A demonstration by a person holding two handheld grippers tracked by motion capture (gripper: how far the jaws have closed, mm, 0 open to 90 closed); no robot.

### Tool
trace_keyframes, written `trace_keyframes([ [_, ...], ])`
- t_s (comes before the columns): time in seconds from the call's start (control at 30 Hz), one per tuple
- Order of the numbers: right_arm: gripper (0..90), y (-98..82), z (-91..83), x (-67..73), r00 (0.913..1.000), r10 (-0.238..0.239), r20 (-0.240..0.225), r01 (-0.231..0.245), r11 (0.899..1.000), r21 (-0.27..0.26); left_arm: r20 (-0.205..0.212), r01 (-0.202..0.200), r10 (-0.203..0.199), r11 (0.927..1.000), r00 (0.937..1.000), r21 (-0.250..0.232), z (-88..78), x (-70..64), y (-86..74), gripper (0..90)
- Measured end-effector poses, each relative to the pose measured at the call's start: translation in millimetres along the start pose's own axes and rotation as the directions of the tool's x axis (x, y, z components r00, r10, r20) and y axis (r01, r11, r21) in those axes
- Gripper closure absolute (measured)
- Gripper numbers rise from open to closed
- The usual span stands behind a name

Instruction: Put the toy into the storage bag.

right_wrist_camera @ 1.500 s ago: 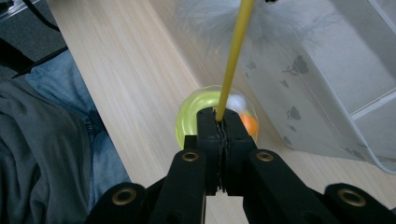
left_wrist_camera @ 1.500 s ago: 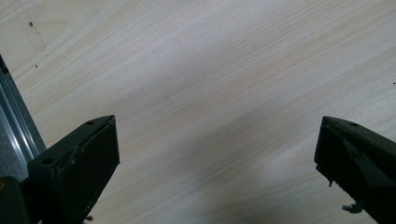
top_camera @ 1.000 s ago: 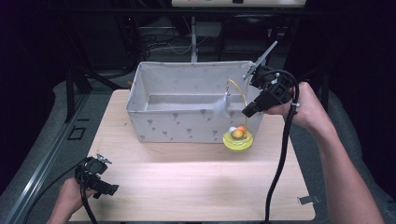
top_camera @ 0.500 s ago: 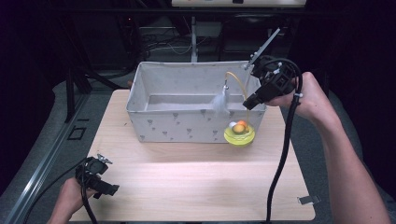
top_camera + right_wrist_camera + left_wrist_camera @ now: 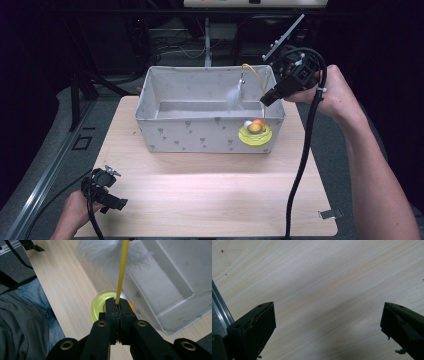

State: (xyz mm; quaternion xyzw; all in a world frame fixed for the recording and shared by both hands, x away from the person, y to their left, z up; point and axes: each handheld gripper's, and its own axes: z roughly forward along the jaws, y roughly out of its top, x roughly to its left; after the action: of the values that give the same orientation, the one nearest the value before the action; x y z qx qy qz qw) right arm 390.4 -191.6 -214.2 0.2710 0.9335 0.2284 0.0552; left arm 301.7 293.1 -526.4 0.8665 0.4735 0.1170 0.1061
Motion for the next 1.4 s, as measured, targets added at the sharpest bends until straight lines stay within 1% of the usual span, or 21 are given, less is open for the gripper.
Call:
trace_keyframes([
  [0.17, 88.7, 4.4, -4.2, -5.0, 0.9998, 0.016, 0.014, -0.016, 1.0, -0.004, 0.003, -0.002, 0.002, 1.0, 1.0, 0.003, 0.0, -0.5, 0.4, 0.2],
  [0.27, 88.7, 7.8, -6.7, -7.5, 0.9989, 0.026, 0.039, -0.025, 0.999, -0.02, 0.006, -0.009, 0.009, 0.9999, 0.9999, 0.013, 1.0, -0.8, 0.9, 0.2],
  [0.3, 88.8, 10.5, -7.9, -8.4, 0.9977, 0.032, 0.06, -0.031, 0.999, -0.023, 0.003, -0.015, 0.015, 0.9998, 0.9999, 0.016, 1.3, -1.7, 1.6, 0.2],
  [0.37, 88.8, 11.9, -8.3, -8.9, 0.9971, 0.035, 0.067, -0.034, 0.999, -0.021, 0.004, -0.016, 0.016, 0.9998, 0.9999, 0.015, 1.3, -1.8, 2.0, 0.2],
  [0.4, 88.8, 13.2, -9.0, -9.9, 0.9963, 0.035, 0.078, -0.033, 0.999, -0.02, 0.004, -0.014, 0.014, 0.9998, 0.9999, 0.012, 1.6, -2.0, 2.1, 0.2],
  [0.43, 88.8, 15.6, -9.8, -12.3, 0.9949, 0.045, 0.091, -0.043, 0.999, -0.024, 0.003, -0.015, 0.015, 0.9998, 0.9999, 0.011, 1.5, -1.7, 2.2, 0.2],
  [0.5, 88.8, 16.4, -10.0, -13.7, 0.9942, 0.05, 0.095, -0.048, 0.998, -0.027, 0.005, -0.015, 0.014, 0.9998, 0.9999, 0.014, 1.2, -1.3, 2.2, 0.2],
  [0.57, 88.8, 18.6, -9.9, -17.9, 0.9921, 0.063, 0.109, -0.06, 0.998, -0.029, 0.005, -0.015, 0.015, 0.9998, 0.9999, 0.015, 1.3, -1.0, 1.8, 0.2],
  [0.6, 88.8, 19.0, -9.7, -19.9, 0.9907, 0.075, 0.114, -0.07, 0.997, -0.045, 0.005, -0.016, 0.015, 0.9997, 0.9999, 0.017, 1.6, -1.1, 1.7, 0.2],
  [0.67, 88.9, 20.3, -9.8, -24.5, 0.9884, 0.085, 0.126, -0.079, 0.996, -0.046, 0.004, -0.02, 0.02, 0.9996, 0.9998, 0.021, 1.7, -1.6, 1.8, 0.2],
  [0.7, 88.9, 20.8, -8.7, -28.9, 0.9863, 0.092, 0.137, -0.086, 0.995, -0.045, 0.006, -0.02, 0.02, 0.9996, 0.9998, 0.021, 1.8, -1.8, 1.9, 0.2],
  [0.77, 88.8, 20.8, -8.1, -31.2, 0.9853, 0.099, 0.14, -0.093, 0.994, -0.05, 0.007, -0.022, 0.022, 0.9995, 0.9997, 0.02, 2.0, -1.9, 2.1, 0.2],
  [0.87, 88.8, 20.5, -6.8, -37.9, 0.98, 0.122, 0.157, -0.112, 0.991, -0.068, 0.006, -0.024, 0.024, 0.9995, 0.9997, 0.022, 2.4, -2.2, 2.2, 0.2],
  [0.97, 88.8, 20.6, -6.1, -43.7, 0.9721, 0.143, 0.186, -0.128, 0.988, -0.088, 0.009, -0.027, 0.027, 0.9993, 0.9996, 0.024, 2.7, -2.7, 2.4, 0.2],
  [1.07, 88.8, 21.0, -5.0, -49.4, 0.9652, 0.163, 0.204, -0.144, 0.984, -0.107, 0.011, -0.026, 0.026, 0.9994, 0.9996, 0.024, 2.7, -2.7, 2.7, 0.2],
  [1.1, 88.8, 21.2, -4.4, -51.3, 0.9636, 0.173, 0.203, -0.153, 0.982, -0.112, 0.011, -0.026, 0.026, 0.9993, 0.9996, 0.025, 2.8, -2.7, 2.7, 0.2],
  [1.17, 88.8, 22.0, -4.4, -57.5, 0.9588, 0.189, 0.213, -0.167, 0.979, -0.117, 0.011, -0.026, 0.026, 0.9993, 0.9996, 0.025, 2.8, -2.8, 2.5, 0.2],
  [1.2, 88.8, 22.0, -4.4, -57.5, 0.9588, 0.189, 0.213, -0.167, 0.979, -0.117, 0.009, -0.027, 0.027, 0.9993, 0.9996, 0.025, 2.9, -2.9, 2.4, 0.2],
  [1.27, 88.8, 23.4, -3.0, -61.4, 0.9534, 0.201, 0.226, -0.177, 0.977, -0.121, 0.011, -0.028, 0.028, 0.9992, 0.9995, 0.026, 3.0, -2.7, 2.4, 0.2],
  [1.3, 88.8, 24.0, -2.3, -62.6, 0.9532, 0.201, 0.226, -0.178, 0.977, -0.118, 0.012, -0.028, 0.027, 0.9992, 0.9996, 0.028, 2.9, -2.7, 2.5, 0.2],
  [1.4, 88.8, 26.2, 1.9, -66.4, 0.9487, 0.208, 0.238, -0.185, 0.976, -0.116, 0.01, -0.028, 0.028, 0.9993, 0.9996, 0.026, 3.0, -3.1, 2.5, 0.2],
])
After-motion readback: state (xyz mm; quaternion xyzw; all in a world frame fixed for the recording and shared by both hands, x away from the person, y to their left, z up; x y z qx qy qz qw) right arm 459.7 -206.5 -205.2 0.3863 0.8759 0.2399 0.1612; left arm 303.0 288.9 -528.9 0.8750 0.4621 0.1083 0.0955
